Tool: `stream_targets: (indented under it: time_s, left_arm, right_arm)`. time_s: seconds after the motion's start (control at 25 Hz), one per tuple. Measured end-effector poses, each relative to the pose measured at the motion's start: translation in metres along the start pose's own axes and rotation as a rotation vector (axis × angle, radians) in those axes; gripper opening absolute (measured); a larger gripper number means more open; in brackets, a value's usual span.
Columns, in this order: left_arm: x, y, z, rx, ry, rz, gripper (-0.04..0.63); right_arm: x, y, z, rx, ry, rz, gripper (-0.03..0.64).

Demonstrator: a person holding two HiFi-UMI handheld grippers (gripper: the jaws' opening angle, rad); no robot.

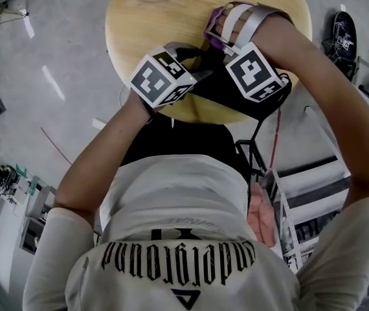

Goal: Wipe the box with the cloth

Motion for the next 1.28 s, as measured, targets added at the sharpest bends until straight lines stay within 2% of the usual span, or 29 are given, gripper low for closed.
stream_targets:
  time_s: [0.2,0.32,0.44,0.52,0.6,0.68,0.76,1.0,1.16,1.28]
  left_arm:
    - [0.0,0.001,-0.001,-0.007,0.012,-0.006,0.213]
    - [0.002,0.004,-0.002,-0.008,0.01,-0.011,0.213]
    - [0.001,0.007,-0.003,-0.011,0.015,-0.013,0.213]
    - [0.0,0.006,-0.005,-0.013,0.014,-0.008,0.213]
    - [0.0,0.005,-0.007,-0.015,0.011,-0.004,0.213]
    - [0.001,0.006,-0.008,-0.018,0.01,-0.005,0.213]
    - [0.002,0.007,-0.009,-0.017,0.009,-0.005,0.213]
    - [0.005,0.006,-0.008,-0.015,0.012,0.0,0.213]
    - [0.004,0.005,-0.005,-0.013,0.015,0.001,0.213]
    - [0.004,0.004,-0.005,-0.012,0.02,-0.003,0.212]
  right_arm:
    - [-0.058,-0.015,0.024,0.001,0.061,-0.033,0.143]
    - [-0.118,-0.031,0.039,-0.029,0.153,-0.077,0.143]
    - [-0.169,-0.046,0.05,-0.057,0.289,-0.165,0.143]
    - [-0.188,-0.049,0.053,-0.066,0.356,-0.215,0.143]
    - [-0.193,-0.049,0.049,-0.069,0.375,-0.224,0.143]
    - [-0.184,-0.049,0.039,-0.068,0.332,-0.185,0.143]
    - [-0.163,-0.047,0.025,-0.059,0.248,-0.121,0.143]
    - [-0.067,-0.019,-0.005,-0.022,0.113,-0.022,0.144]
    - [-0.017,-0.004,-0.015,-0.007,0.036,0.002,0.145]
    - [-0.009,-0.003,-0.012,-0.002,0.004,-0.017,0.144]
Point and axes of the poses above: the fingertips, and each gripper's own axes: z backward along the fingers, x to its right, y out of its top, the point moved 9 cm from there along z, backward along the fingers, and after that the axes turned 8 degrees about -z, right-handed, at the moved point
